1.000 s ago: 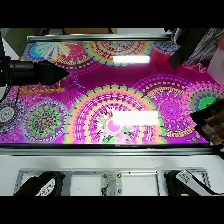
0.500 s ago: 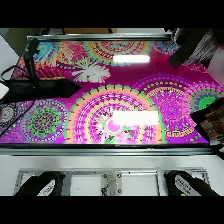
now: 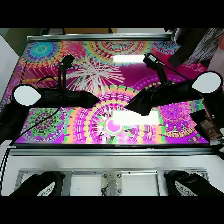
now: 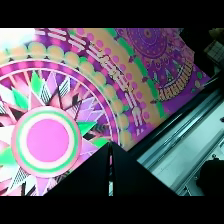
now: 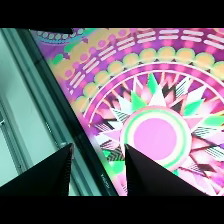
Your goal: Fold the clothes and pants, and hang the long-sleeved shirts on hangers.
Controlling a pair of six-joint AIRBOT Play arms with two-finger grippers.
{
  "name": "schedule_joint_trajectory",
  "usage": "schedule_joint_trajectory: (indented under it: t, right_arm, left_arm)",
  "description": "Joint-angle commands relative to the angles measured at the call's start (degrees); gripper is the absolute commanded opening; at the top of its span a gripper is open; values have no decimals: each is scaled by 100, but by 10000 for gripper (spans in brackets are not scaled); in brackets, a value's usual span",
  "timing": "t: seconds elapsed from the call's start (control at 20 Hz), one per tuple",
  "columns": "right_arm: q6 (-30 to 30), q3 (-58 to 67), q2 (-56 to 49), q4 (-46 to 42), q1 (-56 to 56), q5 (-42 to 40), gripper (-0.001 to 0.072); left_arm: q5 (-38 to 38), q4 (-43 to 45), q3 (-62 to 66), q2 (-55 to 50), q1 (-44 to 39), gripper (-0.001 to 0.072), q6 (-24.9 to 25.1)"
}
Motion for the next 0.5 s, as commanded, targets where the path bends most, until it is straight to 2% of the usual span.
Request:
schedule_joint_trajectory:
  t: [0.0,0.05,0.1,0.45]
  right_arm:
    - [-9,-122,0,-57,111,26,352]
    - [-9,-122,0,-59,111,28,273]
    - [-11,-122,0,-57,109,26,38]
    - [-9,-122,0,-57,111,24,36]
  left_arm:
    - [20,-4,-7,-26,-46,24,11]
    - [20,-4,-7,-26,-46,24,11]
    - [17,-4,-7,-26,-46,24,11]
    - [20,-4,-7,-26,-46,24,11]
